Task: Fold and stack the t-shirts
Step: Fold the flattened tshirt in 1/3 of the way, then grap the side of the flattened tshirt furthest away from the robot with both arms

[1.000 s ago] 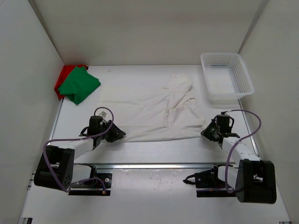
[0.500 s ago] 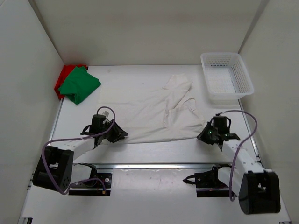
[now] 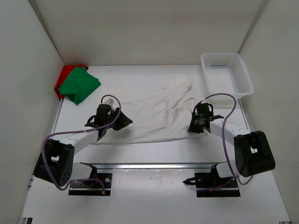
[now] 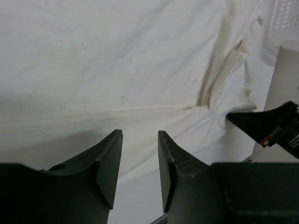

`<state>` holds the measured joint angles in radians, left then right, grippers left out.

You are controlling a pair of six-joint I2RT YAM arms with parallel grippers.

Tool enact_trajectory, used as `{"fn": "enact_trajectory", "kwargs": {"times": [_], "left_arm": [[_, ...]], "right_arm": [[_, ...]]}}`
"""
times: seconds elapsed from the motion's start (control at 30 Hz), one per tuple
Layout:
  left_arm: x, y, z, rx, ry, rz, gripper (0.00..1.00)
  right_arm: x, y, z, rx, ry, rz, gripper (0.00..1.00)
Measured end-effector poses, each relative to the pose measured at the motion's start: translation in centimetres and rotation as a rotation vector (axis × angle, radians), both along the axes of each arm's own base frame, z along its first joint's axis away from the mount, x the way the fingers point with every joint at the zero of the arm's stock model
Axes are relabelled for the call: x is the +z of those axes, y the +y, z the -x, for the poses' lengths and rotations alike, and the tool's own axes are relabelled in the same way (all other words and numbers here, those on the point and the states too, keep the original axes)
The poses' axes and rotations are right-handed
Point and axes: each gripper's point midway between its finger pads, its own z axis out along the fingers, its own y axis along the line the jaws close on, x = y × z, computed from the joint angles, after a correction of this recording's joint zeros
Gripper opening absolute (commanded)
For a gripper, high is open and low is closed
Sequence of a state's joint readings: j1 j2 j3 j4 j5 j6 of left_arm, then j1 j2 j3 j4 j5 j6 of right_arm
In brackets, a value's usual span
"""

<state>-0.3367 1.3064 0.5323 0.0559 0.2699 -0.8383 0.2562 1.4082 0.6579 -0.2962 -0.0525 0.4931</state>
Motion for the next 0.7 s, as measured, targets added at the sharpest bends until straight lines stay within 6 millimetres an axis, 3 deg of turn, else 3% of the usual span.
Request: {"fn": "enact_trajectory", "kwargs": {"times": [0.27,0.4,0.53,0.7], "left_arm": [[0.9,1.1,-2.5,0.08,-0.01,0.037,0.46],[2.1,1.6,-5.1,0.127,-0.045,0.03,0.43],[3.5,4.1,-9.8,0.236,-0.087,0.005,0.43],[3.5,9.4,-19.1,0.385,-0.101,-0.103,0.43]], "right_arm": [[-0.1,-0.6,4.4,-0.071,0.042,-0.1,0.0],[0.1,-1.2,5.8,-0.091,0.088,-0.102,0.0],[1.2,-1.5,5.6,-0.082,0.097,-0.094,0.05],[4.5,-0.3,2.5,-0.027,-0.057,-0.155,0.07]]}}
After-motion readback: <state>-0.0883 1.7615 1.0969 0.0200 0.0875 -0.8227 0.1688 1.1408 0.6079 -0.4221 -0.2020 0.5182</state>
